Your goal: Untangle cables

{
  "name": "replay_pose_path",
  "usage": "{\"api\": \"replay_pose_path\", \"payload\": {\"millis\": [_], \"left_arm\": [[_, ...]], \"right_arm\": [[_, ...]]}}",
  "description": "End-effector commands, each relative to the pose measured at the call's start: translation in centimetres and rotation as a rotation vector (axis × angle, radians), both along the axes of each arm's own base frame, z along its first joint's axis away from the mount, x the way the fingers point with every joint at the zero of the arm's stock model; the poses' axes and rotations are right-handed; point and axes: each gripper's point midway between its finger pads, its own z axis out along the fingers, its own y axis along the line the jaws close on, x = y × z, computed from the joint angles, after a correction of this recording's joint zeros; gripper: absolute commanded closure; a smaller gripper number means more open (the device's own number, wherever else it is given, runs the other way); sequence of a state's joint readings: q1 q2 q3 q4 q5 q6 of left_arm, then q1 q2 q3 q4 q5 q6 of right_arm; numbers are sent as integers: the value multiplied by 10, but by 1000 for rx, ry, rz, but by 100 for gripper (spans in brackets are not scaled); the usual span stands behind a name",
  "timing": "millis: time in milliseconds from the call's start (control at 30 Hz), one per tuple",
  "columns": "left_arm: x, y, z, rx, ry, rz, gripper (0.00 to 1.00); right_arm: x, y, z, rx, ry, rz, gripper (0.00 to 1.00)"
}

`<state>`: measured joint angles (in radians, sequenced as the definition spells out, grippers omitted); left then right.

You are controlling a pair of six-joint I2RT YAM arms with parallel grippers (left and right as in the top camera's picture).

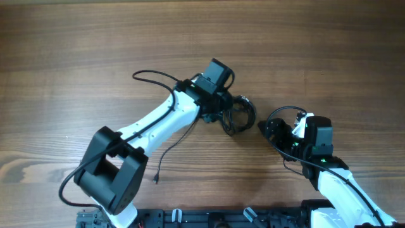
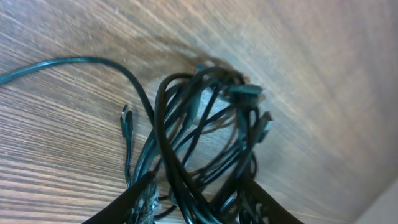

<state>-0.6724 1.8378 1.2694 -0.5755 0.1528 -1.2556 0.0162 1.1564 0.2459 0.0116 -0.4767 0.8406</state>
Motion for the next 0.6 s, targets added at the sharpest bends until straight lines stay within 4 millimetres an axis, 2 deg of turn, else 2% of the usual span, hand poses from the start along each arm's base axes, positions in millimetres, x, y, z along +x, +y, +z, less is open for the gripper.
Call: {"api": "replay_pose_path", "payload": {"millis": [0,33,133,267,333,400,467,567], "left_arm": [[2,5,-26,106,-11,19,58],[2,6,-32,122,-6,20,62],[-1,13,-42,172,0,-33,96],[6,19,-31,202,-75,-192,96],[8,25,-18,213,-116,-259,96],[11,30,3,213,-172,-320,96],[11,30,31,184,-248,-395,96],[3,19,81,97,-391,-541,96]], "right_arm": [[-18,-20,-30,-99,102,-70,5],[-18,-20,-30,-100,102,-70,5],[-19,-20,-31,-102,107,-71,0],[-22,-22,-33,-110,124,-75,0],[-22,-19,-32,-97,120,-65,0],[-19,-8,-25,-54,82,-9,0],[-13,11,-8,18,-13,102,0],[-3,41,33,162,-202,269,0]]}}
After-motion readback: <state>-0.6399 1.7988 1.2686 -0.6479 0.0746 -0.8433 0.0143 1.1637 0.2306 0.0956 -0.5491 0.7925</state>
